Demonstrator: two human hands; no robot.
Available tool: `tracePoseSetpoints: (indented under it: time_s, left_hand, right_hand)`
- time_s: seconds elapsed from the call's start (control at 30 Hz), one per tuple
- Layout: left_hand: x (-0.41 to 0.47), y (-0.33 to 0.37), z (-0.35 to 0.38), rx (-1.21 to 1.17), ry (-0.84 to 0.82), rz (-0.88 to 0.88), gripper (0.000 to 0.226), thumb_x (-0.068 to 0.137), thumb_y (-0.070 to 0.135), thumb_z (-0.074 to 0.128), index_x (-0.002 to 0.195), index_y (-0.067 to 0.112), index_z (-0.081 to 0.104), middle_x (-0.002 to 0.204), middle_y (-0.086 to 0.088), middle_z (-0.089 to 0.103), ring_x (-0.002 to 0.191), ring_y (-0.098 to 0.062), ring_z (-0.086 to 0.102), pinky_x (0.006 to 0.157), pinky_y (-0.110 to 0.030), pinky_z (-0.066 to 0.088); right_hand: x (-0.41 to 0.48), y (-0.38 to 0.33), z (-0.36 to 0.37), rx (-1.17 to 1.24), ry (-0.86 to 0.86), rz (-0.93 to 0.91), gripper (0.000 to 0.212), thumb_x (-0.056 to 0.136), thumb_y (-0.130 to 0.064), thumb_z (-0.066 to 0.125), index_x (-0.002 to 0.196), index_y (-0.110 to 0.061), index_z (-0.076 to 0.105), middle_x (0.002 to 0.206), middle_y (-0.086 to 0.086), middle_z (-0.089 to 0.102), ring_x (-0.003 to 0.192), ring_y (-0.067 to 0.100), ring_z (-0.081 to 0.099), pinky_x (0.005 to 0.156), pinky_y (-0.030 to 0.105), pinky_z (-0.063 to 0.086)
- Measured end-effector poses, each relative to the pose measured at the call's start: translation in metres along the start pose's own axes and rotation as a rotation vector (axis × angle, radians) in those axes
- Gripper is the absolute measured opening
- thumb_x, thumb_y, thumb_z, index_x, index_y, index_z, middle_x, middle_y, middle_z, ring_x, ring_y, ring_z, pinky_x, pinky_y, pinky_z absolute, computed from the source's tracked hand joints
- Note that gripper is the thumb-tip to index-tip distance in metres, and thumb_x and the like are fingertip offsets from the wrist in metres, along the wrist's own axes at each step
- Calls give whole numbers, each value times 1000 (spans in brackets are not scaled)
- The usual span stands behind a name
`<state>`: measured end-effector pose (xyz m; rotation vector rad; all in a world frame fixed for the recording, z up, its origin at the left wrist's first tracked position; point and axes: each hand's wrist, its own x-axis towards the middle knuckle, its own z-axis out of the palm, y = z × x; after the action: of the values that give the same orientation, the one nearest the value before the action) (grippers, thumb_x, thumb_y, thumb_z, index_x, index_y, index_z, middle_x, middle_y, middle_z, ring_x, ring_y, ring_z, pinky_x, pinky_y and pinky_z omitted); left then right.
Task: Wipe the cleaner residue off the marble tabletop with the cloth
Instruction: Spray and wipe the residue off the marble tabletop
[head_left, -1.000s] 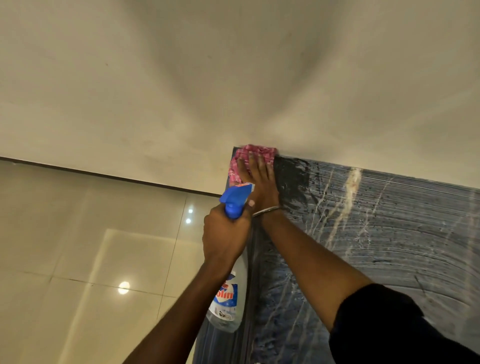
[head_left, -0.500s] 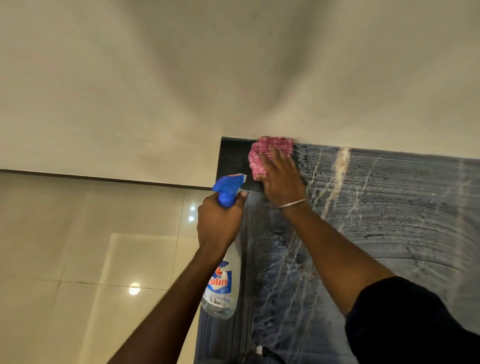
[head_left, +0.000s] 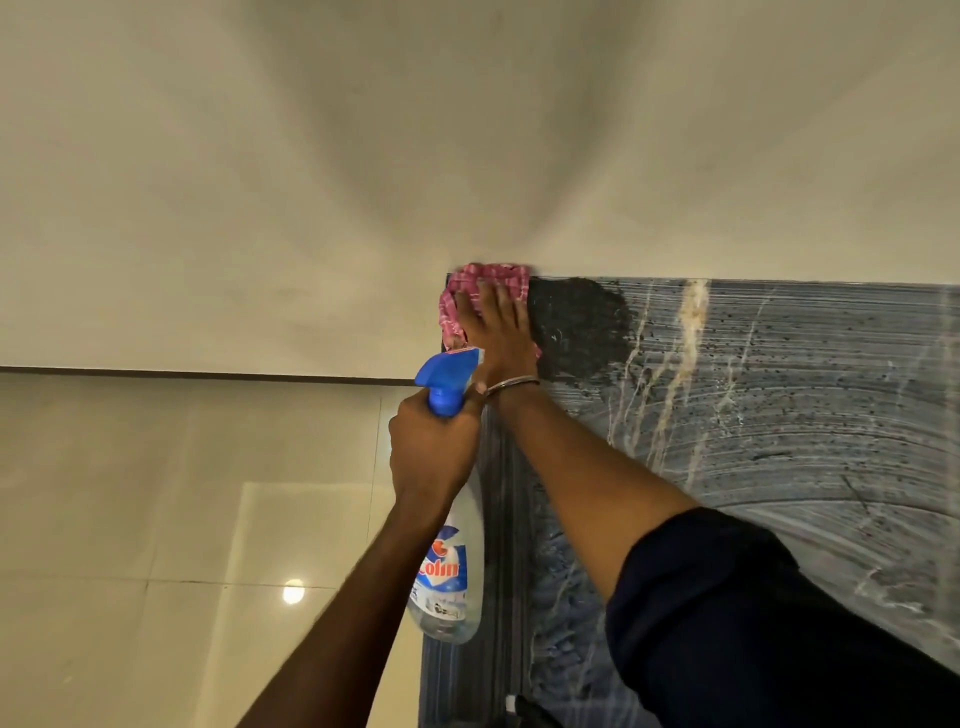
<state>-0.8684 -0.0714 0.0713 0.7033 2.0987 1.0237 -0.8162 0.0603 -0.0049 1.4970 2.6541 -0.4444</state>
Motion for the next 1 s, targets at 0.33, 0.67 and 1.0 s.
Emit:
tracePoseSetpoints:
  time_s: [0.33, 0.67, 1.0]
  left_hand:
    - [-28, 11, 5, 54, -9, 69, 24, 89, 36, 65, 72, 24, 53, 62, 0, 56, 58, -16, 55, 65, -29, 49]
    - [-48, 7, -18, 7, 32, 48, 24, 90, 34, 66, 73, 20, 55, 61, -2, 57, 59, -18, 59, 66, -32, 52]
    - [-16, -11, -49, 108, -42, 100, 23, 83, 35, 72, 75, 18, 58, 63, -5, 61, 62, -26, 62, 70, -41, 57]
  right_hand:
    - [-37, 88, -7, -25, 135, 187, 71, 92, -32, 50, 153, -18, 15, 160, 16, 13, 147, 37, 10, 119, 52, 13]
    - [-34, 56, -5, 35, 83, 291, 72, 94, -32, 51, 153, -17, 13, 160, 20, 9, 147, 40, 4, 118, 55, 9]
    - [-44, -8, 16, -12, 56, -9, 73, 94, -33, 50, 154, -19, 10, 161, 14, 9, 148, 35, 5, 120, 49, 6]
